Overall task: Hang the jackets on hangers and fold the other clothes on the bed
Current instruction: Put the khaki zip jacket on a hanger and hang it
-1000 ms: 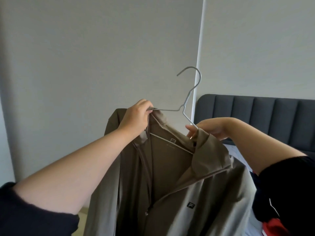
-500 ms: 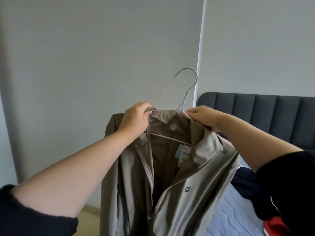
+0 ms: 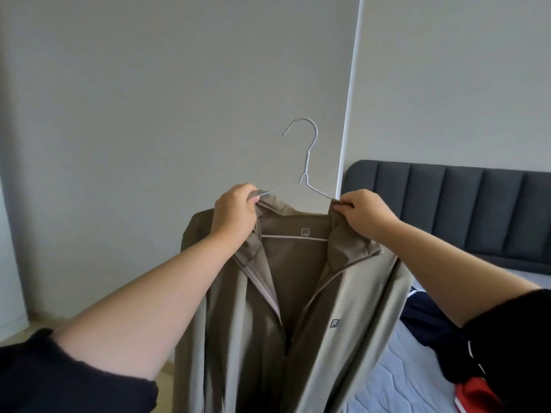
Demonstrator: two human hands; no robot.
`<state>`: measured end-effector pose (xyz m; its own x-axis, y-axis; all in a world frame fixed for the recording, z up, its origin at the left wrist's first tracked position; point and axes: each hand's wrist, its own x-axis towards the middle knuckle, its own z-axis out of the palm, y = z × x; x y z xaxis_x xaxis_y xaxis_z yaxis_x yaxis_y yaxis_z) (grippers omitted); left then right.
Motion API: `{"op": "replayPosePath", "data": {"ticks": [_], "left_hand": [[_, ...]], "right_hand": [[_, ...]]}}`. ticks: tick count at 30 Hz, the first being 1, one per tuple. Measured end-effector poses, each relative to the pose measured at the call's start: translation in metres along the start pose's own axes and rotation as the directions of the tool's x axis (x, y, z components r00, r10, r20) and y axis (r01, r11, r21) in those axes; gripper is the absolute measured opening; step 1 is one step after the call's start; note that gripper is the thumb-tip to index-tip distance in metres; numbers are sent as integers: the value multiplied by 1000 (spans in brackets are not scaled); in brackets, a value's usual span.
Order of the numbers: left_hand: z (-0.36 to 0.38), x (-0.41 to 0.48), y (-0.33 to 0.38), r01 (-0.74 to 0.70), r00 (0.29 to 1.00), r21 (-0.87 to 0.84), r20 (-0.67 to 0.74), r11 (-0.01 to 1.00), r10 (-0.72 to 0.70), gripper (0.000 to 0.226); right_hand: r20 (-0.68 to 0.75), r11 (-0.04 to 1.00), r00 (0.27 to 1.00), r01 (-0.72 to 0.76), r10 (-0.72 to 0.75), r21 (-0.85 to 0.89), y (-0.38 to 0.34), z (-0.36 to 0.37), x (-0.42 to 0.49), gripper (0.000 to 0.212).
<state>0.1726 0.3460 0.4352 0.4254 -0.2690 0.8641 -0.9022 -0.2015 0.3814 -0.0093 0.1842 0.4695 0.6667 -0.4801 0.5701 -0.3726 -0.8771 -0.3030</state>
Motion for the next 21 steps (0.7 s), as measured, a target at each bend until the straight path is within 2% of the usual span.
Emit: {"op": "replayPosePath", "data": {"ticks": [3,5,6,8,9,10,11,12,14,16,19,21], "left_hand": [[-6,12,1,-97,992,151,99,984,82,15],[-12,20,-2,-104,961,263,277,959,28,20],[-16,24,-3,-64,913,267,405,962,-51,26],[-25,32,-5,115,718,140,672,983,-180,41],[-30,34,-5,220,630,65,752,973,-193,41],[-34,36,-6,272,580,28,793,962,-187,36],[-36,37,-7,243,565,42,806,969,-177,26],[-38,39,-6,166,578,92,798,982,-172,19],[-36,42,-3,21,647,198,745,980,-164,25],[-32,46,3,-21,734,242,662,970,-149,30],[-30,54,21,-31,877,309,464,950,-122,31],[-32,63,40,-102,938,381,344,919,-38,22]], "right_hand": [[-173,994,980,-89,100,70,7,4,3,30],[-253,991,959,-110,127,79,12,5,2,28],[-279,990,951,-112,131,83,14,5,1,27],[-315,990,940,-105,131,98,17,7,-2,25],[-328,989,935,-102,131,104,18,8,-4,25],[-345,989,930,-96,129,111,19,10,-5,24],[-363,989,923,-91,128,118,19,10,-6,23],[-379,988,917,-87,128,125,19,10,-6,23],[-400,987,907,-89,135,131,18,9,-6,22],[-424,985,893,-102,151,136,16,6,-3,22],[-491,984,855,-124,170,125,13,-9,5,23],[-540,981,820,-135,190,140,10,-27,11,22]]}}
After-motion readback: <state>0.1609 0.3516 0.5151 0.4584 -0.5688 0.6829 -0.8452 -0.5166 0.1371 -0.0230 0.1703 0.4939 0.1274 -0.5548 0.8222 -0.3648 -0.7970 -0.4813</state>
